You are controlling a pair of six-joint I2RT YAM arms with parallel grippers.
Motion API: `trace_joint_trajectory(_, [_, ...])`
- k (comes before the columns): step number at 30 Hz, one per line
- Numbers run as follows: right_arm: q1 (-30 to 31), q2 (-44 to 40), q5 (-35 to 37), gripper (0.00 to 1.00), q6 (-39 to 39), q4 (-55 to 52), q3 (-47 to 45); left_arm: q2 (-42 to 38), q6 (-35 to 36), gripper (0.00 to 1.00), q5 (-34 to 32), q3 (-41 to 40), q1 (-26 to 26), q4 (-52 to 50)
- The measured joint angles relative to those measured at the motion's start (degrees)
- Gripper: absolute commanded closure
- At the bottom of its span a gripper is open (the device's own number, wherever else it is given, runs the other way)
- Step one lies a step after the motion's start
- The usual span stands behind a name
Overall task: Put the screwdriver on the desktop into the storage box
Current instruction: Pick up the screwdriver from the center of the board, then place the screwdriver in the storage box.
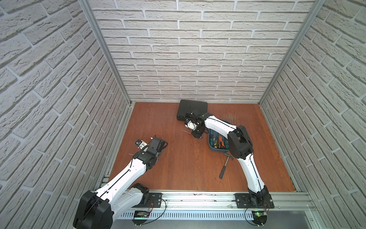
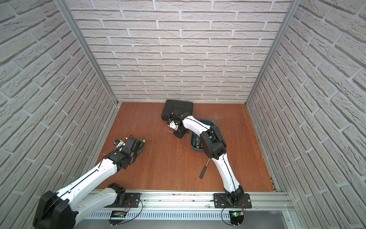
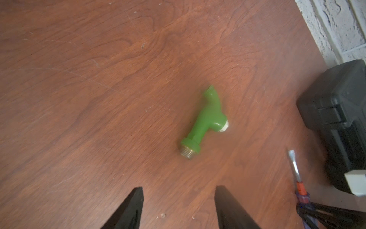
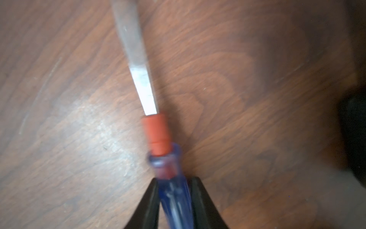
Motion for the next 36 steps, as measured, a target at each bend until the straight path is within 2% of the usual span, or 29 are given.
trace_joint_trajectory(7, [0.0,0.0,0.1,0.95,0.0,-0.1,0.0,0.0,0.0,0.38,0.0,0.0,0.0,0.0])
trace_joint_trajectory(15, [0.7,-1.2,0.1,0.98,1.6,-1.7,-0.2,-0.5,0.0,0.38,0.0,0.0,0.0,0.1])
trace_joint_trajectory(19, [0.9,-6.9,0.0,0.98,3.4,-1.3,-3.5,-2.1,0.0,0.38,-0.1,0.0,0.0,0.1])
trace_joint_trajectory(22, [0.9,-14.4,-0.2,0.98,5.5,0.5,-7.3,-3.0,-0.1,0.37,-0.3,0.0,0.1,0.1])
trace_joint_trajectory(26, [0.8,-26.6,0.3,0.98,10.4,4.2,-14.1,-3.7,-0.1,0.38,-0.3,0.0,0.1,0.1])
trace_joint_trajectory(29, [0.6,-34.3,3.8,0.98,16.5,6.2,-20.1,-3.9,-0.1,0.37,-0.3,0.0,0.2,0.0])
trace_joint_trajectory(32, [0.3,-38.1,9.2,0.98,22.8,5.5,-24.2,-4.0,-0.1,0.37,-0.3,0.0,0.3,0.0])
trace_joint_trajectory(36, [-1.3,-38.8,17.5,0.98,33.3,1.4,-27.9,-3.9,-0.1,0.38,-0.2,-0.1,0.3,0.2])
